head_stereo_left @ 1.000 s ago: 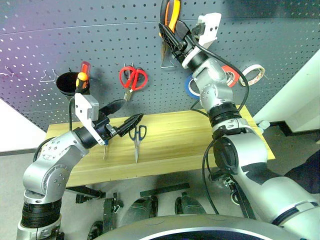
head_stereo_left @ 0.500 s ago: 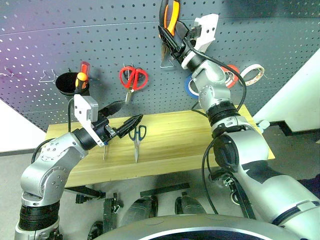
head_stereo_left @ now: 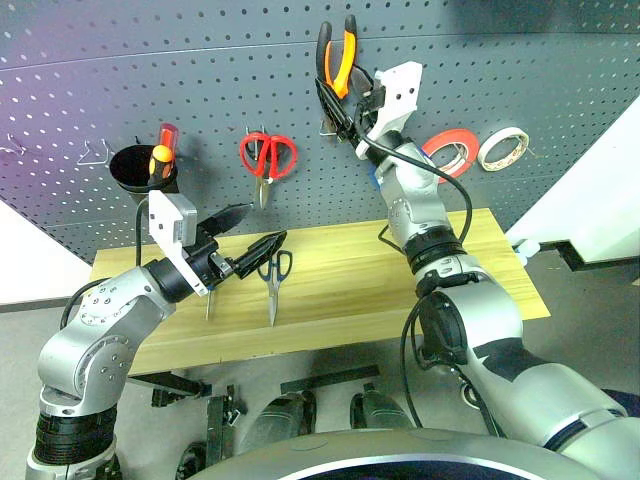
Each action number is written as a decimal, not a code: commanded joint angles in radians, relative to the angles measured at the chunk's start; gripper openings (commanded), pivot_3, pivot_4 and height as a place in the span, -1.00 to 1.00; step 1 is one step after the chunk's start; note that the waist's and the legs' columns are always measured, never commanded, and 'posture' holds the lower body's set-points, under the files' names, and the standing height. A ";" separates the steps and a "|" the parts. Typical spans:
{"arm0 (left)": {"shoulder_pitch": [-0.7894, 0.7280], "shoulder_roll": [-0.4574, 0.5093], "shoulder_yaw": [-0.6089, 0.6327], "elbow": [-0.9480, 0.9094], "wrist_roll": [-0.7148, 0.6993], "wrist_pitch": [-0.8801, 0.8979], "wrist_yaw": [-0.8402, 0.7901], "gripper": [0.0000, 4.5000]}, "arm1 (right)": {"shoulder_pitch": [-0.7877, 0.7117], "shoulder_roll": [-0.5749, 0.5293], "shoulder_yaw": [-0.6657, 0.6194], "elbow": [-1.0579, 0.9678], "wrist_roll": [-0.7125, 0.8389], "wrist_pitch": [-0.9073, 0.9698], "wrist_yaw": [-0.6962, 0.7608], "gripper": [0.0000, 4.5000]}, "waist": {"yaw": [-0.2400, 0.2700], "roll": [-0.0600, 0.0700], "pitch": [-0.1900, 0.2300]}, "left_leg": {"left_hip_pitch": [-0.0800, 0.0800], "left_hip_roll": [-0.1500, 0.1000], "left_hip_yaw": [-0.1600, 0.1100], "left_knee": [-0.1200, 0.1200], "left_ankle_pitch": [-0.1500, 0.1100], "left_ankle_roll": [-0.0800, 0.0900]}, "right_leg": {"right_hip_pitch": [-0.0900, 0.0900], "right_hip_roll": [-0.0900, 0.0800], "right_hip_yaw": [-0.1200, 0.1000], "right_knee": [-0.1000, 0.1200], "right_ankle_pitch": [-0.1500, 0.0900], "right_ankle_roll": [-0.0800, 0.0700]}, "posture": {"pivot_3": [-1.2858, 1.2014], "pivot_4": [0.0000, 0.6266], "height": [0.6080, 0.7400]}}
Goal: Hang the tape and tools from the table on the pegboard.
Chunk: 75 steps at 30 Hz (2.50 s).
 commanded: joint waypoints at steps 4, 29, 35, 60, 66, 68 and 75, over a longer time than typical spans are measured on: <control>0.001 0.015 0.020 -0.037 -0.017 -0.002 -0.003 1.00 | -0.002 0.002 0.010 -0.097 -0.056 -0.079 -0.137 0.20 | 0.000 0.000 0.000 | 0.000 0.000 0.000 0.000 0.000 0.000 | 0.000 0.000 0.000 0.000 0.000 0.000 | 0.10 -0.45 0.79; 0.017 0.021 0.019 -0.054 -0.036 0.004 0.013 1.00 | 0.071 0.104 0.074 -0.157 -0.101 -0.068 -0.265 0.20 | 0.001 0.000 0.001 | 0.003 0.001 0.000 -0.008 0.000 0.000 | -0.001 0.001 0.001 0.000 -0.003 -0.005 | 0.12 -0.39 0.79; 0.025 0.020 0.020 -0.065 -0.040 0.008 0.020 1.00 | 0.078 0.112 0.087 -0.138 -0.116 -0.085 -0.277 0.20 | 0.001 0.000 0.002 | 0.003 0.001 0.000 -0.009 0.000 0.000 | -0.002 0.001 0.001 -0.001 -0.003 -0.005 | 0.12 -0.37 0.79; 0.045 0.024 0.029 -0.098 -0.064 0.023 0.052 1.00 | 0.023 0.083 0.079 0.060 -0.161 -0.149 -0.317 0.20 | 0.022 0.001 0.004 | 0.004 0.002 0.000 -0.011 0.000 -0.001 | -0.002 0.002 0.001 -0.002 -0.004 -0.007 | 0.14 -0.33 0.79; 0.046 0.024 0.026 -0.102 -0.067 0.024 0.057 1.00 | 0.011 0.059 0.074 0.100 -0.173 -0.157 -0.333 0.20 | 0.022 0.001 0.004 | 0.004 0.004 0.000 -0.011 0.000 -0.001 | -0.001 0.005 0.003 -0.003 -0.005 -0.008 | 0.14 -0.33 0.79; 0.047 0.025 0.027 -0.103 -0.069 0.025 0.059 1.00 | 0.008 0.052 0.074 0.109 -0.177 -0.161 -0.338 0.20 | 0.022 0.001 0.004 | 0.004 0.005 0.000 -0.011 0.000 0.000 | -0.001 0.005 0.003 -0.003 -0.005 -0.008 | 0.14 -0.32 0.79; 0.051 0.026 0.024 -0.104 -0.073 0.024 0.062 1.00 | 0.005 0.033 0.079 0.122 -0.202 -0.172 -0.363 0.20 | 0.024 0.001 0.004 | 0.004 0.006 0.000 -0.011 0.000 0.000 | -0.001 0.006 0.003 -0.003 -0.005 -0.009 | 0.14 -0.33 0.79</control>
